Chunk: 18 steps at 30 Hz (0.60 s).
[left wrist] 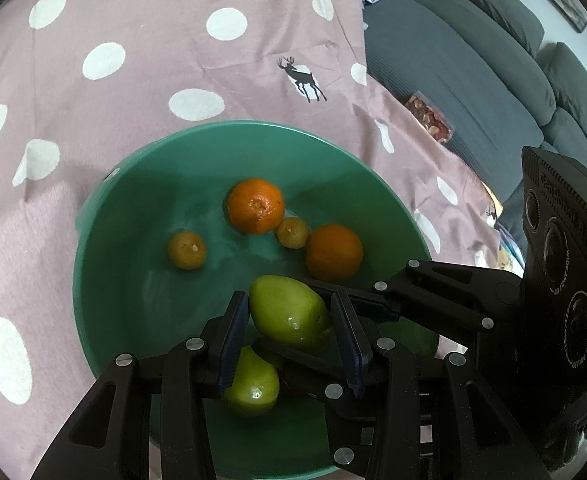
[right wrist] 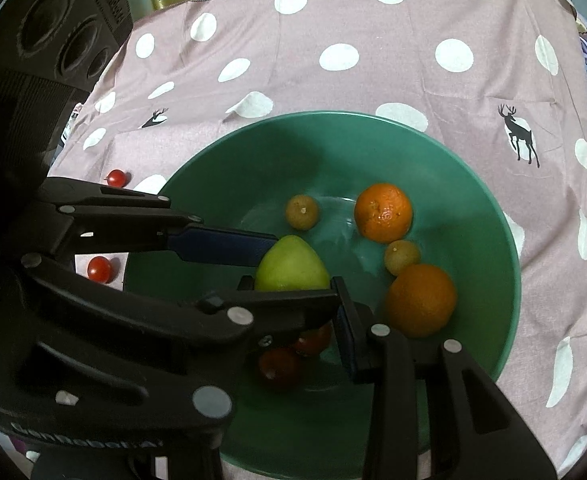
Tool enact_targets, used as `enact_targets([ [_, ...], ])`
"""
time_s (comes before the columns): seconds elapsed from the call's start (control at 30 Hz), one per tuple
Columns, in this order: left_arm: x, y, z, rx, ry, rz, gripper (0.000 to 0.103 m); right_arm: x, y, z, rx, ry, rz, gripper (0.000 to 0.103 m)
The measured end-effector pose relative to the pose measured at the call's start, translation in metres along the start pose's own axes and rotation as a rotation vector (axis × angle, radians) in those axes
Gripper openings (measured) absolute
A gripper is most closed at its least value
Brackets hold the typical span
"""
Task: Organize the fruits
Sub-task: 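Open the left gripper to drop the green plum into the bowl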
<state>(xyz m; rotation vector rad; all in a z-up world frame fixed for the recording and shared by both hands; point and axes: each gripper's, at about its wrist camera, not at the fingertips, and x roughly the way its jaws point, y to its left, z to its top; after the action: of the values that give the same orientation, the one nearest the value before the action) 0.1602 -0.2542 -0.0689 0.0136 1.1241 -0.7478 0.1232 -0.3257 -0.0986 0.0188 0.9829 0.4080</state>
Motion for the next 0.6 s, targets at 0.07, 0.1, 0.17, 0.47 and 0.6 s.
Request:
enact_targets([
  [0.07,0.0004,0.0,0.0002,0.0,0.001,-0.001,0.043,0.0,0.0003,0.0,-0.001,0.002,-0.003,0.038],
  [0.1,0.0004,0.0007,0.0002,0.0,0.002,-0.001,0.043,0.0001,0.0002,0.0001,-0.001,0.003,-0.003,0.038],
  [0.17,0.0012,0.0013,0.0004,-0.002,0.005,0.001,0.043,0.0011,0.0007,0.0007,0.0,0.007,-0.005,0.038],
  [0.47,0.0048,0.001,0.002,-0.008,0.026,0.016,0.043,0.0046,0.0005,0.0018,-0.001,0.027,-0.008,0.038],
  [0.6,0.0059,-0.0005,0.0024,-0.002,0.03,0.029,0.043,0.0059,0.0015,0.001,-0.003,0.032,-0.01,0.039],
])
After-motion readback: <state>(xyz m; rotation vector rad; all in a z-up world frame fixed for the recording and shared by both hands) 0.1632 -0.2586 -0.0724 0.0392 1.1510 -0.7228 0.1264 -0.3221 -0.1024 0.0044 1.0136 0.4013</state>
